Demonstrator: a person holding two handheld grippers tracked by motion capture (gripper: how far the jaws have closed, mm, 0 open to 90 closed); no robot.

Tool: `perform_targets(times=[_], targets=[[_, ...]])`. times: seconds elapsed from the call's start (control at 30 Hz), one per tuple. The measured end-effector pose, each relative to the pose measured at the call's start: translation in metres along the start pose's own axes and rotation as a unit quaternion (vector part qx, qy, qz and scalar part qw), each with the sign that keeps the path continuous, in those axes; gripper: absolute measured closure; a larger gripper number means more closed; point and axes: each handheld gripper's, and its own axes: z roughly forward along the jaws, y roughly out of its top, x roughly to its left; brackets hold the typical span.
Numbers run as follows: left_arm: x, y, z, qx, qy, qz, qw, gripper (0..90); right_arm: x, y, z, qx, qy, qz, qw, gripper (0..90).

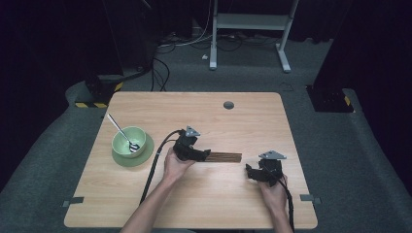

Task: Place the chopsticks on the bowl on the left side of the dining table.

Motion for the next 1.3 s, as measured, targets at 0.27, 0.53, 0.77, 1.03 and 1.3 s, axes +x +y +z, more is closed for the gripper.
perform_targets(times=[0.27,0.53,0.77,1.03,1.3], targets=[[-0.005,0.007,0.008,0.001,0.004,-0.003,1.0,24.2,0.0,0.0,0.0,0.0,0.0,0.0,1.0,19.1],[-0.004,0.007,0.024,0.016,0.014,0.007,0.9997,25.6,0.0,0.0,0.0,0.0,0.0,-0.001,1.0,19.1],[-0.003,0.006,0.037,0.029,0.022,0.003,0.9993,27.5,0.0,0.0,0.0,0.0,0.0,0.0,1.0,19.2],[0.0,0.004,0.044,0.036,0.026,0.0,0.999,28.0,0.0,0.0,0.0,0.0,0.0,0.0,1.0,19.2],[0.0,0.003,0.05,0.036,0.031,-0.003,0.9989,28.5,0.0,0.0,0.0,0.0,0.0,0.0,1.0,19.3]])
